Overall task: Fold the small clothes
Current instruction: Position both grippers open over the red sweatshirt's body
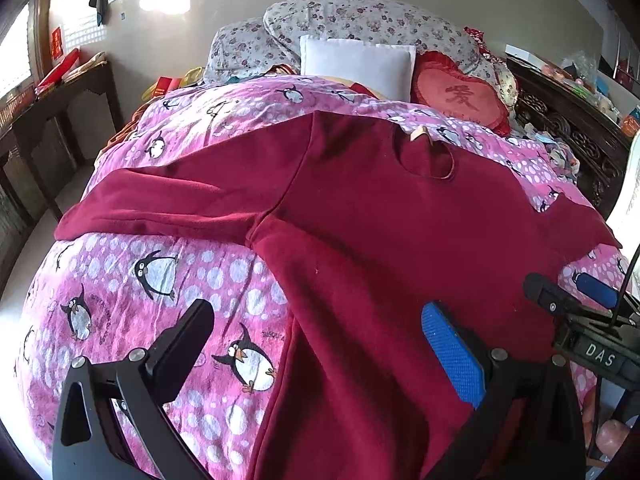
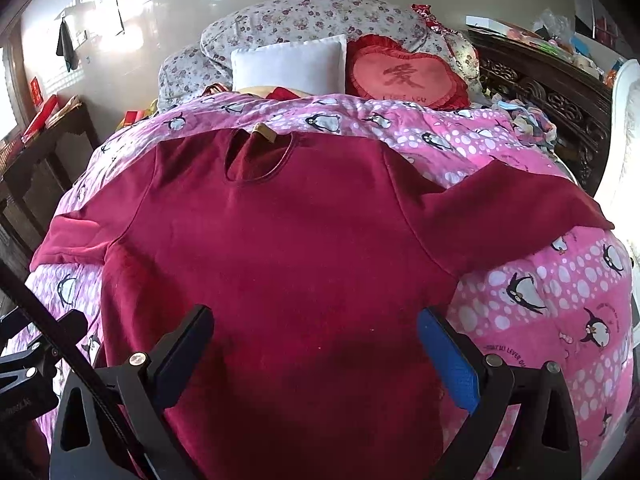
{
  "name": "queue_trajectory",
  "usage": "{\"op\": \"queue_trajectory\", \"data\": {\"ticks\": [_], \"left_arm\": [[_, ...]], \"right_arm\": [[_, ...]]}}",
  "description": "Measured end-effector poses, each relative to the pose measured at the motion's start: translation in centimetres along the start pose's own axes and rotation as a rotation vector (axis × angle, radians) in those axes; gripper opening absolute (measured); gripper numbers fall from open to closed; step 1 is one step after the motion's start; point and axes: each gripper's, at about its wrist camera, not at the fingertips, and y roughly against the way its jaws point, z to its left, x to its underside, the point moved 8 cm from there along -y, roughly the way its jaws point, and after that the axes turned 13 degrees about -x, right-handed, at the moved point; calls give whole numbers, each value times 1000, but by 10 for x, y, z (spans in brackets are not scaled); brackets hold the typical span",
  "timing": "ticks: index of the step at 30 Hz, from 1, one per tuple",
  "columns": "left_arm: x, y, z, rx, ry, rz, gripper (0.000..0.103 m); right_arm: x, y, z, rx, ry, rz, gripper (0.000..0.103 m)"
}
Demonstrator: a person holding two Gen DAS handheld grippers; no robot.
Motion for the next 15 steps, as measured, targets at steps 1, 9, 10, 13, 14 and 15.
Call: {"op": "queue_trajectory", "data": {"ticks": [1,9,10,13,14,15], "left_arm": [[0,-1,1,-4,1,-2,103],[-2,-7,6,-7,14,7,103],[-2,-8,7,-8,14,8,103],[-3,-10,10,-11,21,9,103],[-3,-12,12,-11,25,10,103],[-4,-13,14,-14,29,12,103]], "right_arm": [[0,-1,1,-1,3,0,103],[-2,-9,12,-6,18,14,103],[-2,-11,14,-7,23,18,103],[-2,-14,18,-8,31,23,103],[-3,-16,20,-10,35,24,103],[-4,-17,22,-12,40,25,103]]}}
